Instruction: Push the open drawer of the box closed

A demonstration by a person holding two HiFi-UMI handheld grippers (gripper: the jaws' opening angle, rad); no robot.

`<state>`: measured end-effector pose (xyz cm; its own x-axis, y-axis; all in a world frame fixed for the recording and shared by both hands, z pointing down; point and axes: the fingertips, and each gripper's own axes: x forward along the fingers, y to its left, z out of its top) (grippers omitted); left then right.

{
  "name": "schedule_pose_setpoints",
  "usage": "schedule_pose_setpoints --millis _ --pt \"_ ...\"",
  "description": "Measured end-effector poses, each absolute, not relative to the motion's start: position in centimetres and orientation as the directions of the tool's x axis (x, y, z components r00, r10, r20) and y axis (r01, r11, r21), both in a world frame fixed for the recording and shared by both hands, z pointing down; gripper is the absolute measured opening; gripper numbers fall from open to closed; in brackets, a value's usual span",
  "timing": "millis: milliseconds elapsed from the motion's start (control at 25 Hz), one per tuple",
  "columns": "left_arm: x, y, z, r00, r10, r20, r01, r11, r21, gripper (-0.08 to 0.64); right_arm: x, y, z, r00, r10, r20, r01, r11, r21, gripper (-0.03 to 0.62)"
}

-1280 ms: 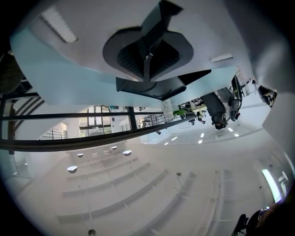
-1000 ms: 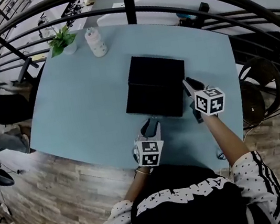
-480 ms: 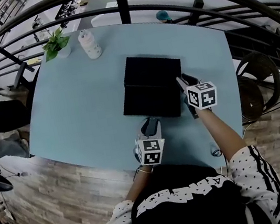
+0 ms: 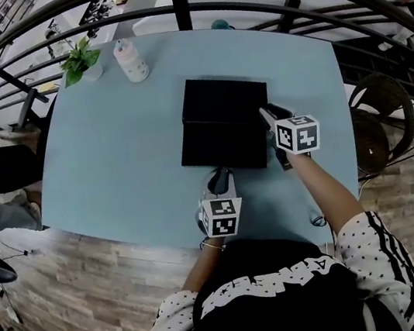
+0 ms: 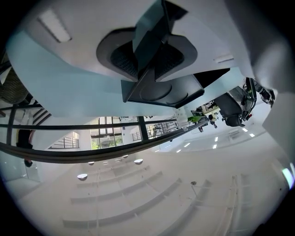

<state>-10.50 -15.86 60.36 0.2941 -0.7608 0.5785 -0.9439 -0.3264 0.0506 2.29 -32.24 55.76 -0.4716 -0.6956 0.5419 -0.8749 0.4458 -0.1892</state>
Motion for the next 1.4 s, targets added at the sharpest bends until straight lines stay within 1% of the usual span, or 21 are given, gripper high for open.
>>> schedule_pose_setpoints --millis 600,1400 --pt "-10.2 -16.2 59.6 0.313 -0.766 0.561 -0.936 -0.349 0.046 0.0 2.2 -32.0 56.1 -0.465 -0.701 0.541 -0.879 0.439 -0.187 0.097" --pt "-10.3 -17.9 59.5 0.318 -0.759 0.568 -0.934 -0.353 0.05 0.0 2.3 -32.1 55.9 -0.452 -0.71 0.54 -0.884 0.436 -0.168 0.095"
